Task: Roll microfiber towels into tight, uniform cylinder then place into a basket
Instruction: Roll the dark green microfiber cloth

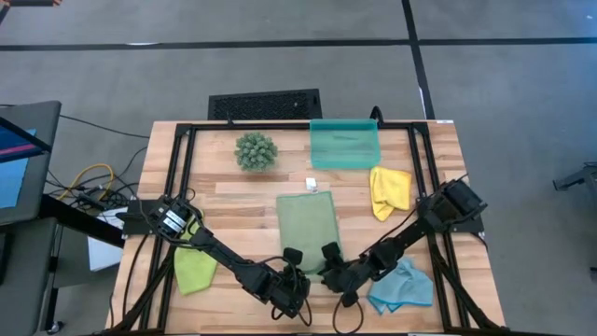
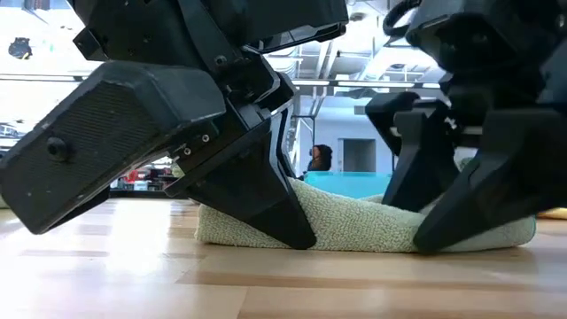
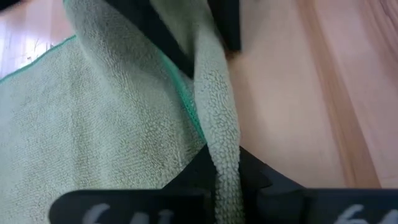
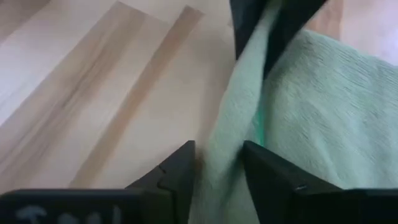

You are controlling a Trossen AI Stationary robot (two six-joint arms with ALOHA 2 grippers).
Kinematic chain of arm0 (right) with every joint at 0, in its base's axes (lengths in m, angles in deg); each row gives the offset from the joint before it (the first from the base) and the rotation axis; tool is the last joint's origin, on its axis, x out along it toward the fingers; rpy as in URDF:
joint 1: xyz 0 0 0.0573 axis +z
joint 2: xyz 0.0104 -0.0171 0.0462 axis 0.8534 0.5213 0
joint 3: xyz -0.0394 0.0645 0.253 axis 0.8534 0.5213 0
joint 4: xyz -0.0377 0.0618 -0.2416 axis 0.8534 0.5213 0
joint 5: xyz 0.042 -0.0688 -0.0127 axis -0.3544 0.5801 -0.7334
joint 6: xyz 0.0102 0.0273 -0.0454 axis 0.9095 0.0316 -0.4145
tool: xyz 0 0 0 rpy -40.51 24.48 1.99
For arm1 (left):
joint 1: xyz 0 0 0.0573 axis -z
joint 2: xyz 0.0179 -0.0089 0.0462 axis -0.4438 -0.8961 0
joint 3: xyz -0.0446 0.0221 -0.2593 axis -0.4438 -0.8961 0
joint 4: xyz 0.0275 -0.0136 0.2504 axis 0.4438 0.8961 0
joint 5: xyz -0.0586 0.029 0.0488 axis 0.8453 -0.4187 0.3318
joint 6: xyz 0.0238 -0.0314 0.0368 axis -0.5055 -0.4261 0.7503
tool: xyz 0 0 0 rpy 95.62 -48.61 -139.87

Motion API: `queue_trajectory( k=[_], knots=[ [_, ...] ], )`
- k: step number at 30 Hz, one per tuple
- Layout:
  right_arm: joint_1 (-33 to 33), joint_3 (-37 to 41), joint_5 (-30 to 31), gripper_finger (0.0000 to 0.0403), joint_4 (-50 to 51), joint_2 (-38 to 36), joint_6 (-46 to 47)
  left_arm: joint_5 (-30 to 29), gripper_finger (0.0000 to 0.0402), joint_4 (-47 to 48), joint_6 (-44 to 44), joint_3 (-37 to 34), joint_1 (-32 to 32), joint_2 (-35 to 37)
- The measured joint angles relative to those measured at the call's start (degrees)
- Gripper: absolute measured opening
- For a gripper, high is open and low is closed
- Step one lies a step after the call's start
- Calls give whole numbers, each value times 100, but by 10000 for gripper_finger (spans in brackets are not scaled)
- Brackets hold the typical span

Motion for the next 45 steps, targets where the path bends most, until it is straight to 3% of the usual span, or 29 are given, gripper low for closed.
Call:
queue_trajectory(
  k=[6,11,16,21,27,32,36,45],
  knots=[
    [-24,-154,-34,75,169,99,-25,-44,20,-26,-5,-2,2,-5],
    [-180,-280,-242,17,738,-120,211,-90,77,424,266,219,-2,-24],
    [-561,-400,-1349,23,961,-299,787,-69,149,1540,250,830,92,-45],
    [-1001,-486,-2509,38,956,-299,1359,-545,185,1656,330,1115,249,-35],
    [-1343,-497,-3298,16,909,-301,1930,-916,180,1501,588,1119,408,-44],
    [-1506,-483,-3743,26,923,-261,2316,-916,156,1050,552,816,409,-55],
    [-1626,-477,-3945,35,945,-260,2462,-878,135,570,742,557,362,-49],
    [-1855,-477,-4171,20,1041,-260,2475,-580,126,526,695,479,237,-47]
  ],
)
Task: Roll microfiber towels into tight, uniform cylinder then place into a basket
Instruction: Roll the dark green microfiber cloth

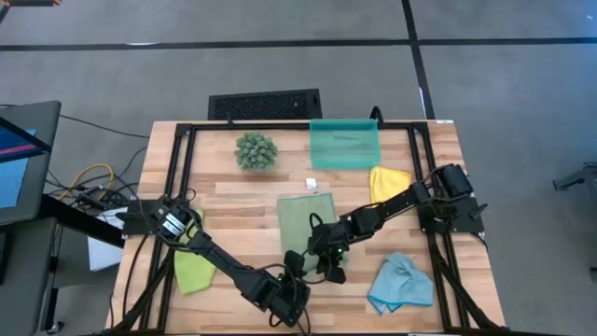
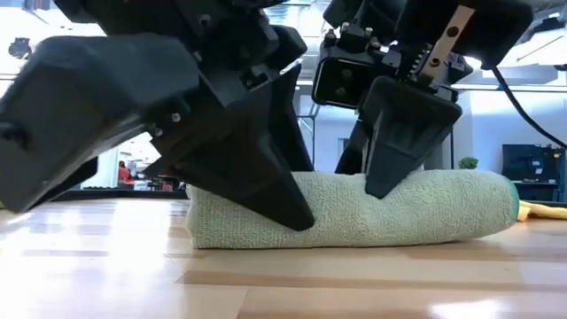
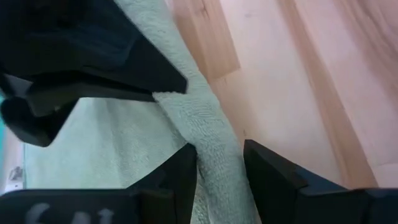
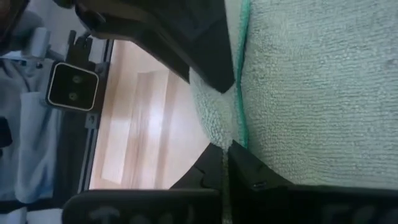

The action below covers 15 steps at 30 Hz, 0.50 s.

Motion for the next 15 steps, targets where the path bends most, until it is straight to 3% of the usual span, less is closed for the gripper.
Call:
queue_trajectory(
  k=[7,15],
  knots=[
    [52,0,-12,46,49,0,-171,115,112,197,-217,2,7,0],
    [64,0,2,77,49,0,-513,198,23,645,-725,2,5,0]
  ],
)
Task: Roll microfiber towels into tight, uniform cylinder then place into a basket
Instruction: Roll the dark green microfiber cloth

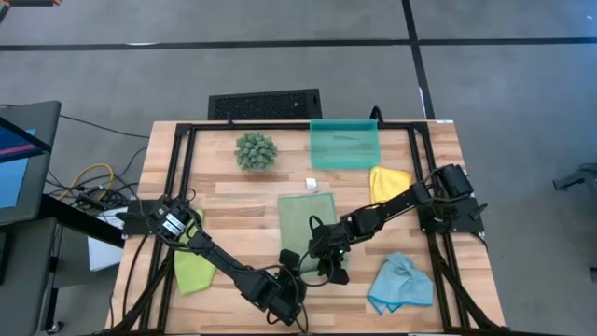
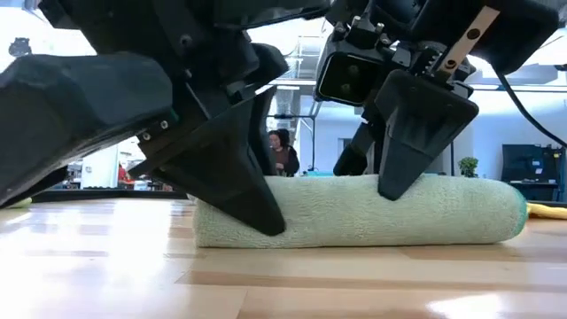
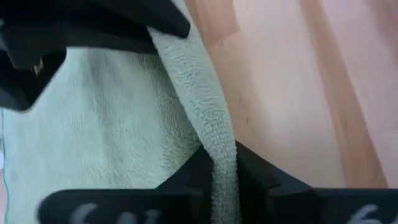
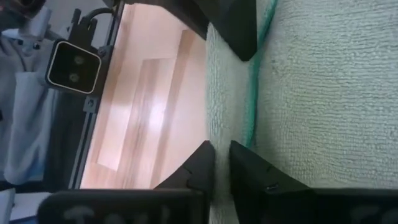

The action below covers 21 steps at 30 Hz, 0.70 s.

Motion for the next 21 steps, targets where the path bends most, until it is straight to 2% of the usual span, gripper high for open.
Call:
queue_trajectory(
  k=[2,6,12,21],
  knots=[
    [-44,0,-1,89,5,0,-3,19,8,137,-177,0,-4,0],
    [-145,0,-9,108,80,-15,-43,147,13,331,-519,3,-46,1],
    [6,4,84,111,482,-316,-596,252,10,387,-644,9,-110,9],
    [1069,2,1738,107,697,-645,-1384,310,10,386,-679,9,-114,11]
  ],
)
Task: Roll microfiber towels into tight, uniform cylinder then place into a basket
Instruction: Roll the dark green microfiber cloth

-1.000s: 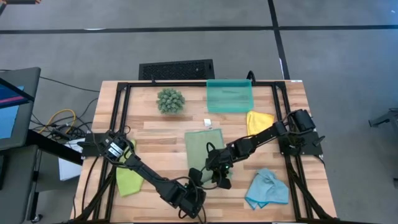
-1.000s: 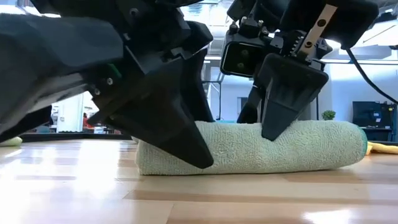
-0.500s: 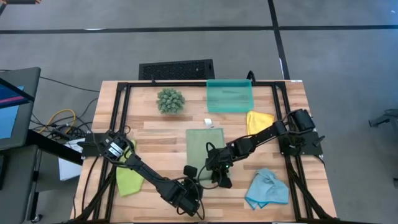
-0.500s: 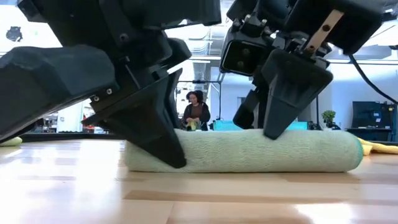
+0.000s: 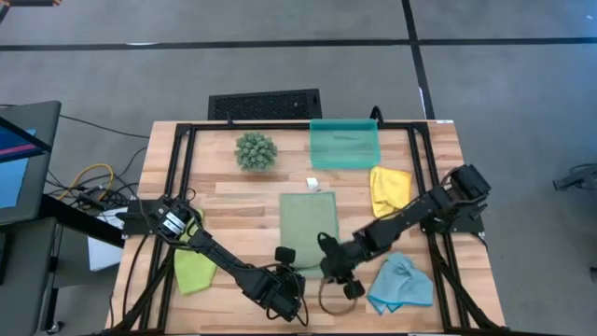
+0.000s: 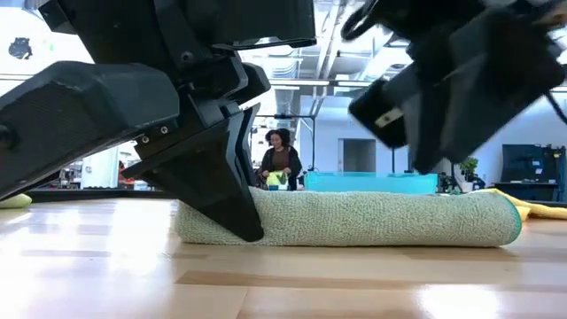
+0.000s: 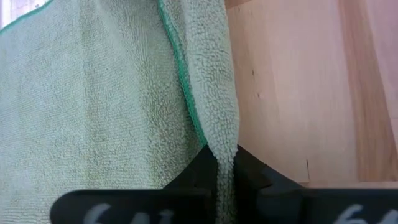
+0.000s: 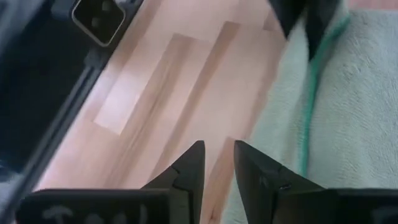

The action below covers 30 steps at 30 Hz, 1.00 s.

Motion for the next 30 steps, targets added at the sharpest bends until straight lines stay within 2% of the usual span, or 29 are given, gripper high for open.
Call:
queue_trajectory(
  k=[3,5,10,16,19,21,24,30],
  knots=[
    [311,0,780,107,149,10,-74,7,10,-2,-9,0,-4,0],
    [427,0,1094,107,239,11,-45,11,9,-4,-9,0,-4,0],
    [459,0,1139,117,-2,11,217,13,10,-4,-9,0,-9,0],
    [450,47,1328,191,321,15,156,15,10,-6,-10,0,-9,0],
    [514,151,1843,222,387,22,-81,15,10,-6,-10,0,-8,0],
    [565,190,2134,227,388,22,-98,15,10,-7,-9,0,-9,0],
    [594,238,2021,213,382,22,-157,17,11,-7,-11,0,-7,0],
    [659,442,1869,139,359,22,-162,24,11,-7,-36,-2,-9,0]
  ],
)
